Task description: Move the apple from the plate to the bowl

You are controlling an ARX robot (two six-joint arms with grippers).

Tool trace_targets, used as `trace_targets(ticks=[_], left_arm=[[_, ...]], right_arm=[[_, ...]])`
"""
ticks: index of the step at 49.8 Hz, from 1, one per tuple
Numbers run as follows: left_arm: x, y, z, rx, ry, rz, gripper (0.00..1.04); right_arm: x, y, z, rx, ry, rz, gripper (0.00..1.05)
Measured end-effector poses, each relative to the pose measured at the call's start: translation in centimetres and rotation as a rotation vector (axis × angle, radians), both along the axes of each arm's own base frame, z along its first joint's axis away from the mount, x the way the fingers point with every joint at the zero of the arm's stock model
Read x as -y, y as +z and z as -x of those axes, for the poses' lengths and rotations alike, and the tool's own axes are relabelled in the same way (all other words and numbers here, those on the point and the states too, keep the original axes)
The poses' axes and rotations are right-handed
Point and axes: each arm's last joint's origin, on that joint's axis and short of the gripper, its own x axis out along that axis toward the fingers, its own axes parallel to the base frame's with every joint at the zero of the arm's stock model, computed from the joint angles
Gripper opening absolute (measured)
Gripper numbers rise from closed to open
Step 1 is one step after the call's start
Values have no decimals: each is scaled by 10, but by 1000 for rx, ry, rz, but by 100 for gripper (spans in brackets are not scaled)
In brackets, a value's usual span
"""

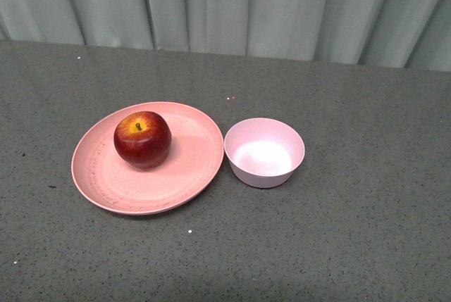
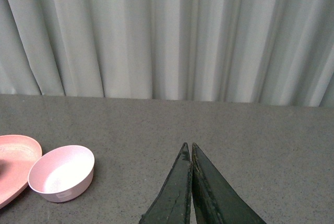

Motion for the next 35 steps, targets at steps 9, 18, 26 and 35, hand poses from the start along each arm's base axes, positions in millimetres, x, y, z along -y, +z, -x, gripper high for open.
trace_targets(ticks=[9, 18, 26, 35], left_arm=[[0, 0, 0, 0, 0, 0, 98], [0, 0, 0, 0, 0, 0, 98], [0, 0, 0, -7, 16, 2, 98], [-4, -8, -16, -148, 223, 43, 98]], right_arm=[[0, 0, 0, -2, 0, 0, 6], [0, 0, 0, -2, 0, 0, 37], [0, 0, 0, -2, 0, 0, 68], [0, 0, 0, -2, 0, -1, 97]])
